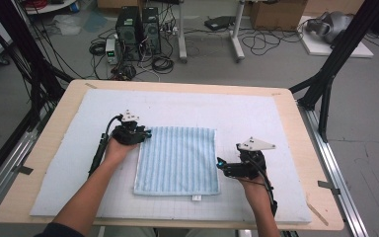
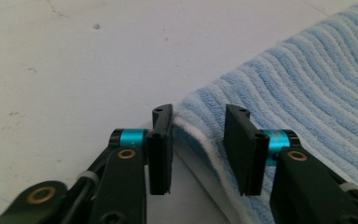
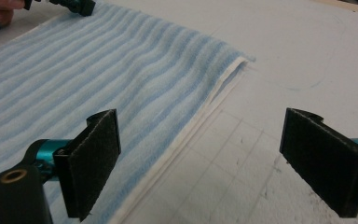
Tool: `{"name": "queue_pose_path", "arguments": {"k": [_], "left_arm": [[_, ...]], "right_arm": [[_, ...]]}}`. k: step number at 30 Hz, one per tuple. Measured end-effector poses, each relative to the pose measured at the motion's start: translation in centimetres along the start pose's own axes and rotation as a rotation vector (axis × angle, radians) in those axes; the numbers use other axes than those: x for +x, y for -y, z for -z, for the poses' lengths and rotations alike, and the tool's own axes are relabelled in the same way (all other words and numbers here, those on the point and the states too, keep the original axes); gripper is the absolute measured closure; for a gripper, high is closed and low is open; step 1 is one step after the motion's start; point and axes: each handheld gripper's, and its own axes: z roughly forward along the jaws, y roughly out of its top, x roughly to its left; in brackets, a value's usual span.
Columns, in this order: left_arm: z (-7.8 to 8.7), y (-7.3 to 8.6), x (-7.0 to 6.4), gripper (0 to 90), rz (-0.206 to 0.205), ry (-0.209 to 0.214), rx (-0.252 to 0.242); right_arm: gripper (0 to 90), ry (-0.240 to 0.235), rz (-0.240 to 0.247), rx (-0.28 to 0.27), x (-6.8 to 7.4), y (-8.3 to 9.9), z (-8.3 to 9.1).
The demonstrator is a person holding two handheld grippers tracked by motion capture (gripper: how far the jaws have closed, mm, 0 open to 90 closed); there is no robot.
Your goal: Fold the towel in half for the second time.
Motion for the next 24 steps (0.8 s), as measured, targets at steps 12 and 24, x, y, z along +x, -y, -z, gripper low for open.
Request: {"name": "queue_pose_path", "arguments": {"k": [12,24], "left_arm": [[0.0,0.0,-0.2,85.0,0.001,0.020,0.003],[0.0,0.1,0.0,85.2,0.031,0.034,0.001]], "right_arm": [[15.3,0.024,-0.022,0.089,-1.9,-3.2,-5.1],[37.6,-0.019,-0.084,0.143,-3.2,-3.9,-9.3]]}}
